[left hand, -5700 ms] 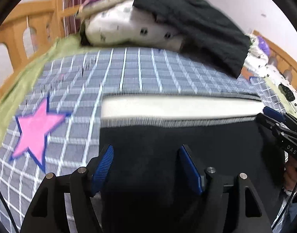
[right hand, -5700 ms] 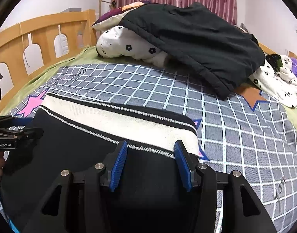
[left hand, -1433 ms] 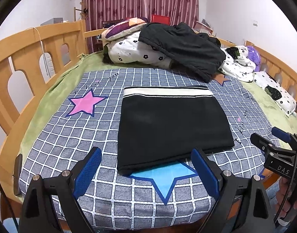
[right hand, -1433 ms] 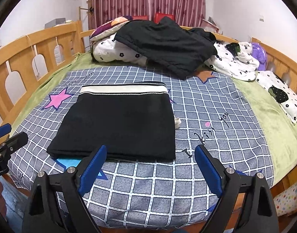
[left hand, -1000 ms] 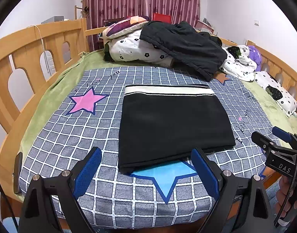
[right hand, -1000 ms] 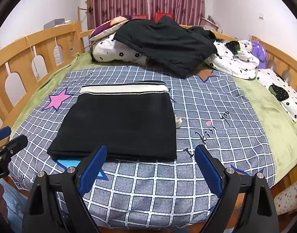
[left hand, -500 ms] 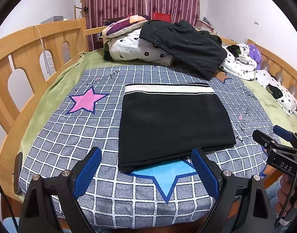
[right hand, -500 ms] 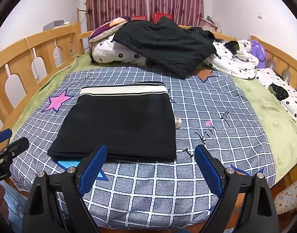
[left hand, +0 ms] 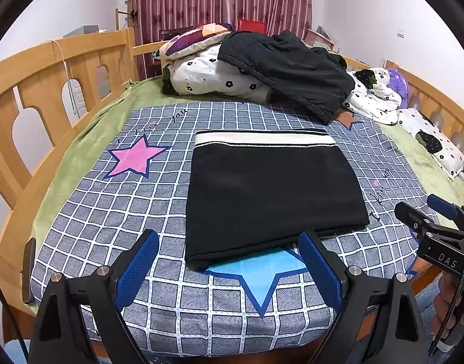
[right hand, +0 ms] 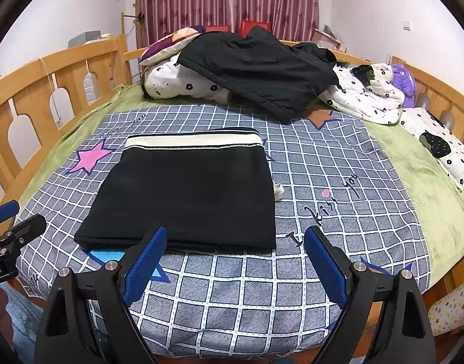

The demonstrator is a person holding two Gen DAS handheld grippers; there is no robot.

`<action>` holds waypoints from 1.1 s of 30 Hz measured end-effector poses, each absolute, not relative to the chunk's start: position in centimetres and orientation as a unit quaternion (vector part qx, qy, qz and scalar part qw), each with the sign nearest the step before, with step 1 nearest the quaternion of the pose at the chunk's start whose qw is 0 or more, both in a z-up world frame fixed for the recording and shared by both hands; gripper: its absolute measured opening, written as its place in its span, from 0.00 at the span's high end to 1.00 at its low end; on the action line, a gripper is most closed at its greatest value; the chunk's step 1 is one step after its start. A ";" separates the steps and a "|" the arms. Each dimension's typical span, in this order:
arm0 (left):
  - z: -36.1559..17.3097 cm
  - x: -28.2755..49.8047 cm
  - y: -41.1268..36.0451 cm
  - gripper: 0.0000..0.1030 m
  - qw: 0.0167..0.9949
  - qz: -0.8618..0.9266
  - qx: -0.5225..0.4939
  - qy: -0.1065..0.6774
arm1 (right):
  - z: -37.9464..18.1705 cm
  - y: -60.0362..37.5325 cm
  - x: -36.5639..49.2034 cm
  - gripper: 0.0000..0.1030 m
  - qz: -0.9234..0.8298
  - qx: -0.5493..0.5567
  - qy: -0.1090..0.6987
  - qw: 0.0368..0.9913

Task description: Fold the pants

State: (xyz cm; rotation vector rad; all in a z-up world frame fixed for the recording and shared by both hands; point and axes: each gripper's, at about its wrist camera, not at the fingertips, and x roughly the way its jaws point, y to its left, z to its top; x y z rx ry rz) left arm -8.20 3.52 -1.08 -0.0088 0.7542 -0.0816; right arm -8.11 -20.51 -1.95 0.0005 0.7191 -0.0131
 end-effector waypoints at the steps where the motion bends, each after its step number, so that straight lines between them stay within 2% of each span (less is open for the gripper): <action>1: -1.1 -8.2 3.6 0.09 0.929 -0.040 -0.005 0.368 | -2.0 -20.5 -8.1 0.12 -0.006 0.000 0.352 0.936; 33: -1.0 -8.3 3.4 0.09 0.929 -0.040 -0.004 0.368 | -1.8 -20.4 -8.2 0.12 -0.007 -0.002 0.352 0.936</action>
